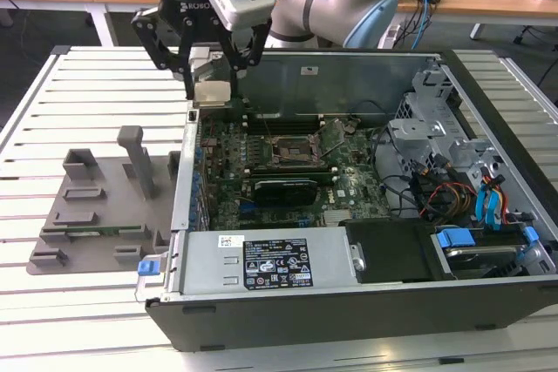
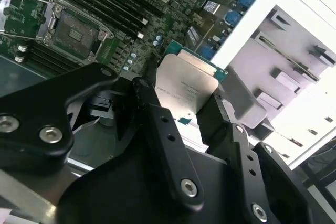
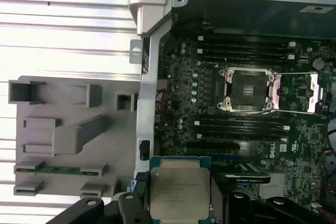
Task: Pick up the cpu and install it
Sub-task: 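Pick up the cpu and move it towards the insertion slot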
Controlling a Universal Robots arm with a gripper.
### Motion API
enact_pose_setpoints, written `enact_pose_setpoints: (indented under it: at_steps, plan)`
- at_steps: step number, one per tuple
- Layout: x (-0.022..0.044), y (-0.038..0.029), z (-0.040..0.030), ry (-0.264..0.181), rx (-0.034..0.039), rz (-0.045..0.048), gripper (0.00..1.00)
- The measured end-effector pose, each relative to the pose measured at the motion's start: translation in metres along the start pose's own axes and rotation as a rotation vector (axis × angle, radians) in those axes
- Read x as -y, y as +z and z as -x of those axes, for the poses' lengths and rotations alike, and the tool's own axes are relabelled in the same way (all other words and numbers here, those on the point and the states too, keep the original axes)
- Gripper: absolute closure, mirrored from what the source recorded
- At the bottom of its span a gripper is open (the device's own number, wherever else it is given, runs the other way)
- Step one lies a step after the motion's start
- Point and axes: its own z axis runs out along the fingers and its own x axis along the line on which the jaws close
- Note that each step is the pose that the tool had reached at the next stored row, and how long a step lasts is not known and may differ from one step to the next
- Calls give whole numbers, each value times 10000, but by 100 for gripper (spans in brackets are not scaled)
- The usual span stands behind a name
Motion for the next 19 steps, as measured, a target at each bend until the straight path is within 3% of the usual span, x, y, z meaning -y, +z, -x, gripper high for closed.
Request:
enact_pose_setpoints:
  at_steps: [2,8,12,16,19]
  plan:
    - [-8,6,40,0,-2,-26,45]
    - [-88,69,257,-3,-10,-181,45]
    - [-121,125,326,-4,-12,-233,45]
    - [-157,220,394,-4,-16,-296,45]
    - [-225,321,450,-6,-18,-333,45]
